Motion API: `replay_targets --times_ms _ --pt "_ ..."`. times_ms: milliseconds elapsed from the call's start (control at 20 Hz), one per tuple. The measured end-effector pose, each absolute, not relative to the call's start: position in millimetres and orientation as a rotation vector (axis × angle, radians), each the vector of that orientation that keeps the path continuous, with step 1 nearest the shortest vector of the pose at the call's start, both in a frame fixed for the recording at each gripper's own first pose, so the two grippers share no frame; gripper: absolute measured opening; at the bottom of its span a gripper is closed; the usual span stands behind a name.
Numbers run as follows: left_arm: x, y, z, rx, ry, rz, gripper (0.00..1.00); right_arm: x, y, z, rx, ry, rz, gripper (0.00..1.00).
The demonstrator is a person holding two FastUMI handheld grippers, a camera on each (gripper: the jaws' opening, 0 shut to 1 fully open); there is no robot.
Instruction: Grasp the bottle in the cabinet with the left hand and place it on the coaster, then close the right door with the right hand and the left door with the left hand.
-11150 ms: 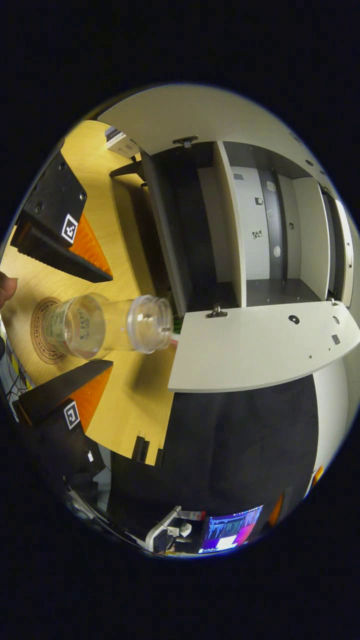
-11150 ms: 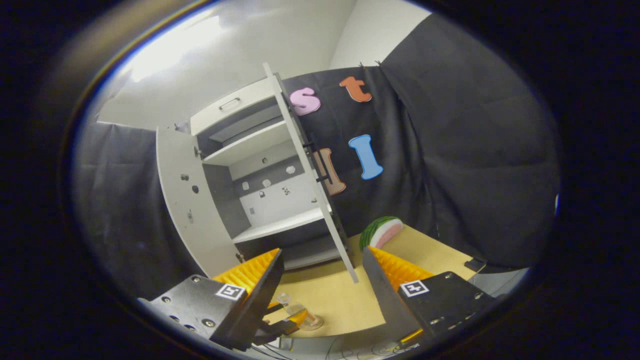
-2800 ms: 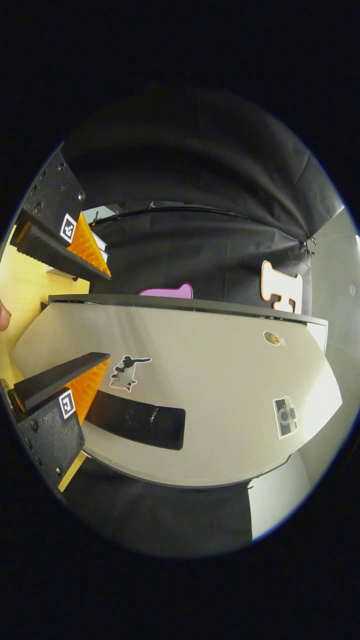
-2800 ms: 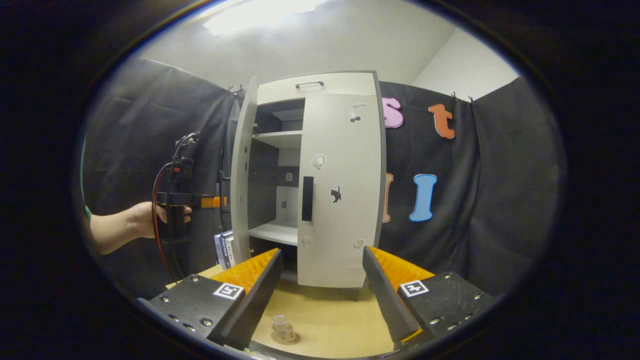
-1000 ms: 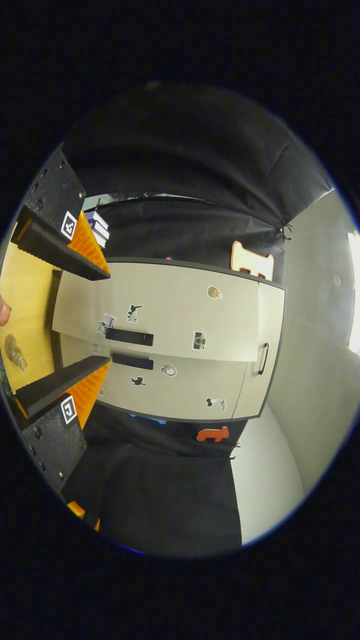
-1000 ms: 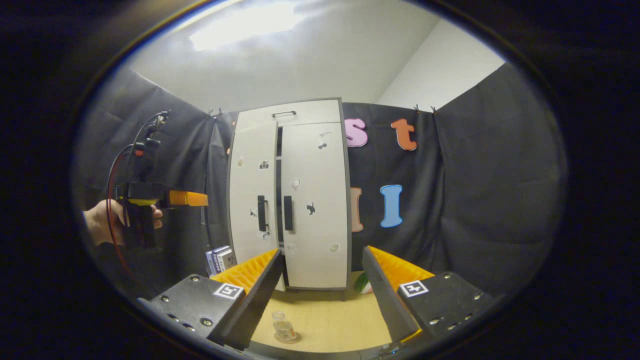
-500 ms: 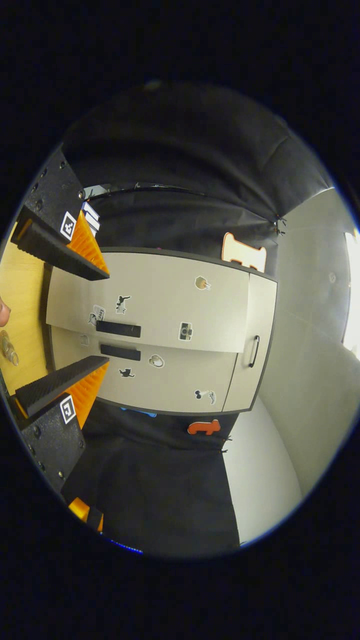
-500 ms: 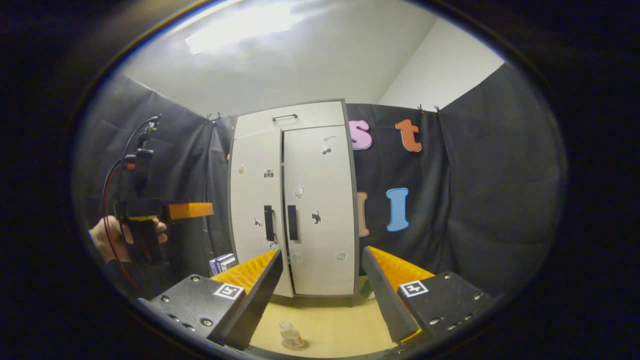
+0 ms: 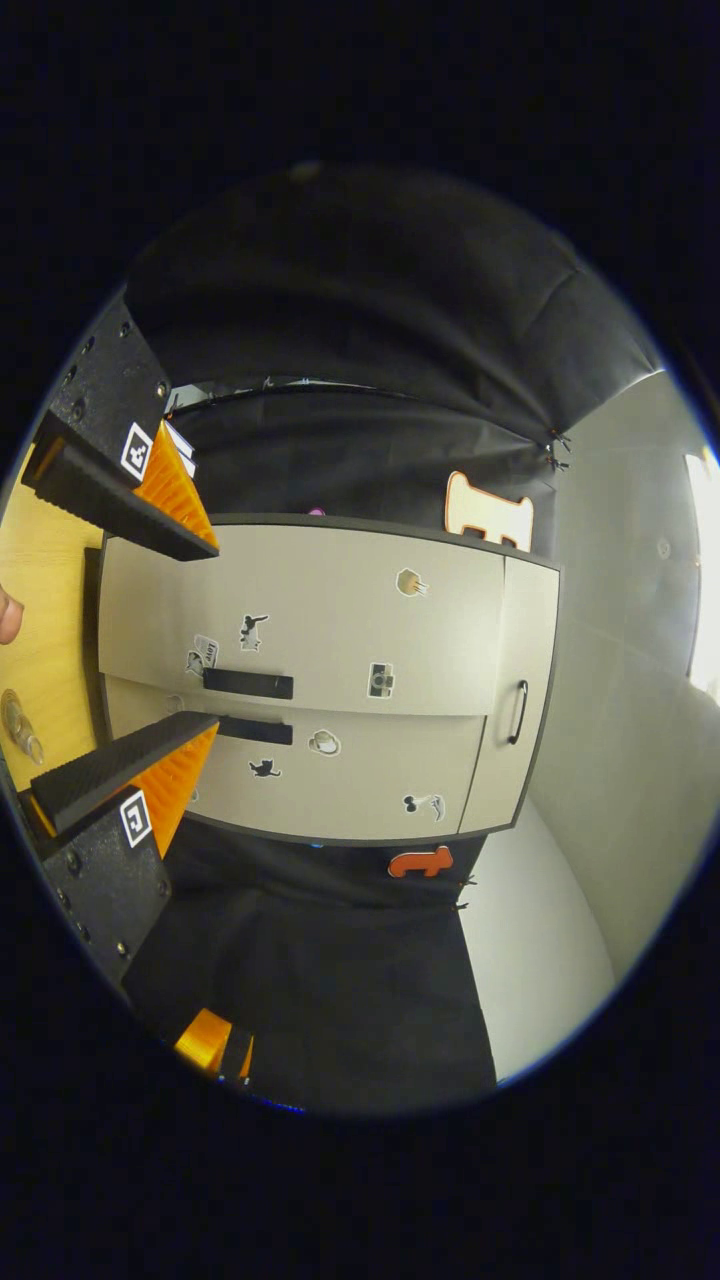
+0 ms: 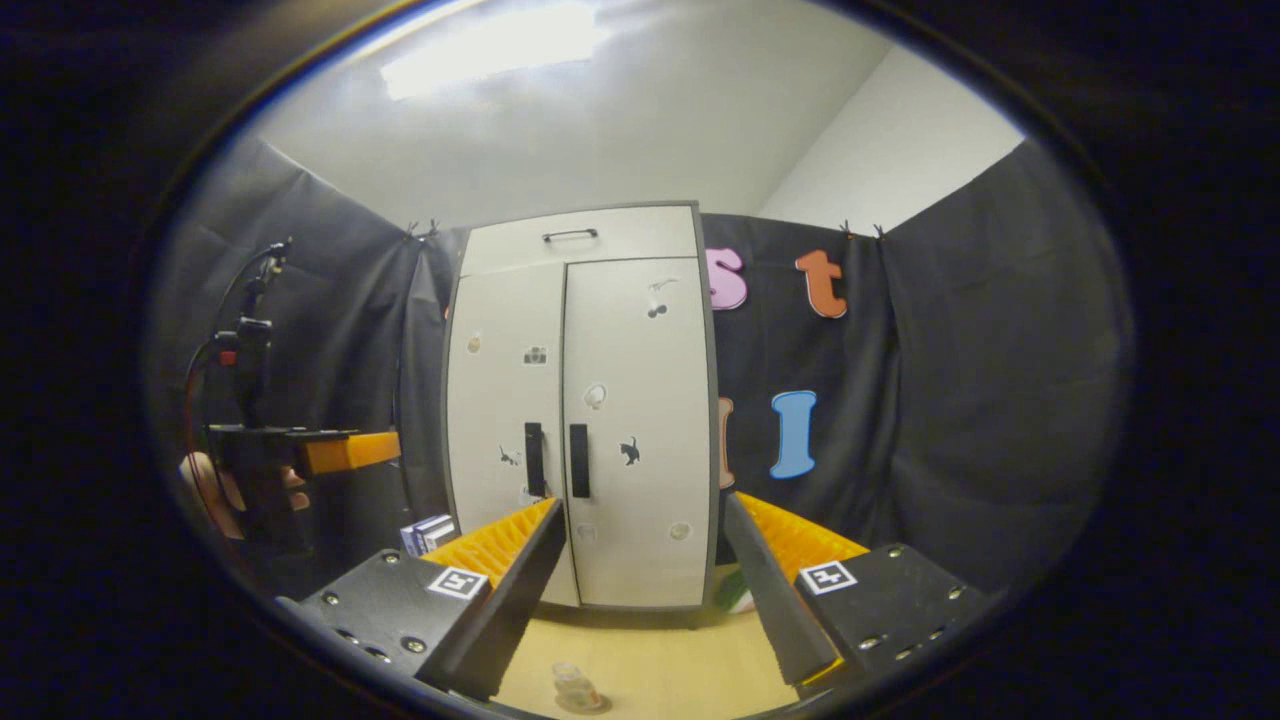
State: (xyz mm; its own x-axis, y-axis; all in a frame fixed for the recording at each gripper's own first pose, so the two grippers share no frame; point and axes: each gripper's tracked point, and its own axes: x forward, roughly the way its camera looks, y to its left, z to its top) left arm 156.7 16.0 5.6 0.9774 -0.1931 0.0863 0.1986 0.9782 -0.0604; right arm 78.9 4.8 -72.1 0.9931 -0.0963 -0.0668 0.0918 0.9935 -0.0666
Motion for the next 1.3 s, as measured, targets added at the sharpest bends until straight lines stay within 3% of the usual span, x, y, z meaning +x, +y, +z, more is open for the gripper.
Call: replay_targets --times_ms 1300 --pt "167 12 4 0.020 -0.100 -0.250 0.96 110 30 -68 -0.056 0.065 -0.083 0.98"
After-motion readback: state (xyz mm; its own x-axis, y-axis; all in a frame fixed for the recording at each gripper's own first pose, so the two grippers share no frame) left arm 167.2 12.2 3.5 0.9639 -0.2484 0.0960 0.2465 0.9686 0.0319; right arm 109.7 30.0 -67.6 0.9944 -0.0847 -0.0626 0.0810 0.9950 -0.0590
